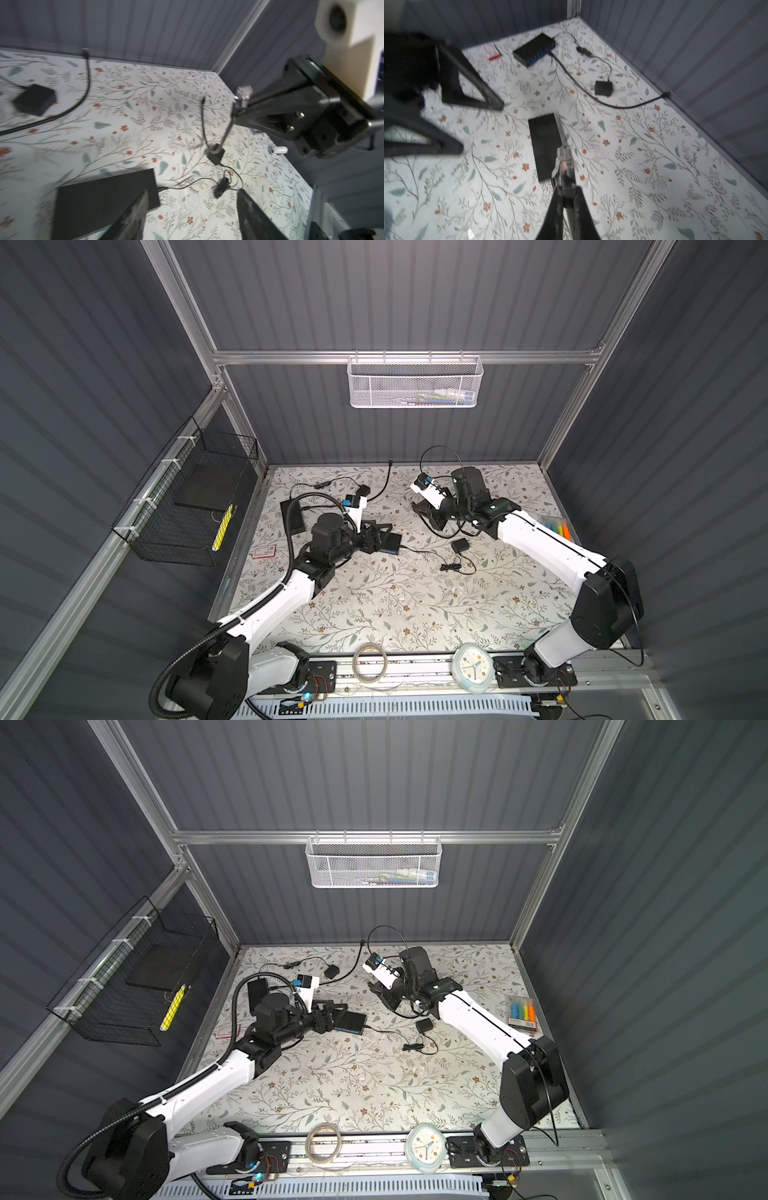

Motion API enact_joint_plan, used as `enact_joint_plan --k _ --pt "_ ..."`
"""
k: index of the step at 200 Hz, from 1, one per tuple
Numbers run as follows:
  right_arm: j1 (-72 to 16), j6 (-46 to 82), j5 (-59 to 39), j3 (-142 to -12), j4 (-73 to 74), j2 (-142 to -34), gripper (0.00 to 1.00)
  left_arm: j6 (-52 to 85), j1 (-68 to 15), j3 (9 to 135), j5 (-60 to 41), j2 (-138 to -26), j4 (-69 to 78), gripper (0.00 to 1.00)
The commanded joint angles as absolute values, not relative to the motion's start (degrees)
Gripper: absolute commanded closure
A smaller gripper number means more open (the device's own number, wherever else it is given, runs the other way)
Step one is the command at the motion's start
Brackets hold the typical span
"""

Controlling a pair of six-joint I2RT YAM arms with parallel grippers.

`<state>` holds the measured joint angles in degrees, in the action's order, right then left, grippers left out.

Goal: Insert the plug into the switch port

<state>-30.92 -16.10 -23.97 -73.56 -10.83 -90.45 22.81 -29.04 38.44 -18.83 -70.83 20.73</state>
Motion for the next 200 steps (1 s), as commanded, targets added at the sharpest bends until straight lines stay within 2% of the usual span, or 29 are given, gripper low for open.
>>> enact_joint_plan --k 1,89,120,132,174,191,200 --pt "-31.1 -0.6 -29.6 -72.0 1.0 -90.0 1.0 25.0 -30.1 38.4 -20.1 -74.3 30.6 0.32" --pt "-31.1 16.6 -31.1 -67.7 10.8 -86.8 0.98 26.3 -32.4 43.3 -23.2 -87.9 45.0 0.33" --pt "-30.7 19.4 -32.5 -67.1 11.8 -86.4 0.98 26.5 -33.0 45.1 -24.1 -91.5 47.3 0.37" --pt "-30.5 20.2 -33.1 -67.0 11.8 -86.3 0.98 26.7 -32.9 45.4 -24.6 -92.3 48.1 0.42" --pt "-28.8 20.1 -32.1 -66.4 9.7 -85.2 0.97 27.0 -33.0 46.1 -25.3 -92.6 48.0 0.77" --pt "-28.5 18.9 -30.5 -66.6 7.9 -84.9 0.96 26.8 -33.1 46.3 -24.6 -91.8 46.4 1.0" --pt "-28.5 17.7 -29.2 -67.2 6.0 -85.1 0.95 26.6 -33.2 46.3 -23.8 -91.3 45.5 1.0"
